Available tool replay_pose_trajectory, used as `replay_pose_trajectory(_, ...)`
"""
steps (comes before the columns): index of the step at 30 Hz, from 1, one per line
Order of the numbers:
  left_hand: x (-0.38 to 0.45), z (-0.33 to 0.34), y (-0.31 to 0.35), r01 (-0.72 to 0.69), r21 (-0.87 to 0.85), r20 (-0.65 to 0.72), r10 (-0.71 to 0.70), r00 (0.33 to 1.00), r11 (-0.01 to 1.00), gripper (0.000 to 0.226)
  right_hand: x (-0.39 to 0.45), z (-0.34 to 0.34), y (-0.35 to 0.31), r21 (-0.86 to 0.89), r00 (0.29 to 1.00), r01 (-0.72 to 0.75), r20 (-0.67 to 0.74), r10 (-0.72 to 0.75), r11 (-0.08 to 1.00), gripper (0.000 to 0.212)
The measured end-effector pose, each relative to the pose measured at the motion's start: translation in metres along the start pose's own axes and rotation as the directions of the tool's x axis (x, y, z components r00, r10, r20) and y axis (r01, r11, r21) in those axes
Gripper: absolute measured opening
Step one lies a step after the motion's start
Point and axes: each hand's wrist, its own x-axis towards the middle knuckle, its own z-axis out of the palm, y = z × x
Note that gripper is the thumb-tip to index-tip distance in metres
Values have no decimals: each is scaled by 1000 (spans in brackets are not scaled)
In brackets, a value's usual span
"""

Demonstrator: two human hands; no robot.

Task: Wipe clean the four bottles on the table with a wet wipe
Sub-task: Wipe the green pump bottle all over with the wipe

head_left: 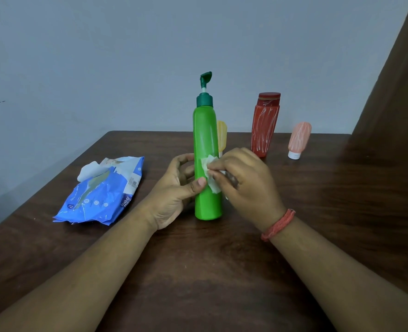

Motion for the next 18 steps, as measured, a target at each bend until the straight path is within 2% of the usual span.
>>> replay_pose_trajectory(4, 0, 3, 1, 10, 24, 25, -10, 1000, 1000, 65, 4, -6, 6, -9, 992, -102, -79, 101, 995, 5)
replay_pose_trajectory(7, -1, 4, 4, 42, 10, 39, -42, 998, 999, 90, 2, -4, 0, -1, 999, 20, -39, -20, 1000, 8)
replay_pose_trajectory(8, -1, 4, 4, 42, 8, 38, -42, 998, 999, 89, 3, -5, 0, -10, 999, 34, -25, -35, 999, 8)
replay_pose_trajectory(11, -2, 5, 4, 12, 27, 34, -13, 999, 1000, 69, 6, -7, 1, -30, 994, -72, -78, 70, 997, 7)
replay_pose_trajectory(12, -2, 5, 4, 5, 35, 42, -6, 999, 999, 69, 7, -8, 0, -38, 994, -65, -85, 61, 997, 7)
replay_pose_trajectory(15, -3, 8, 6, 2, 56, 81, -7, 997, 998, 89, 11, -8, -9, -87, 995, 75, -62, -81, 993, 8)
replay_pose_trajectory(18, -2, 13, 3, -28, 97, 80, 20, 997, 995, 81, 16, -13, -9, -120, 987, -9, -158, -10, 993, 8)
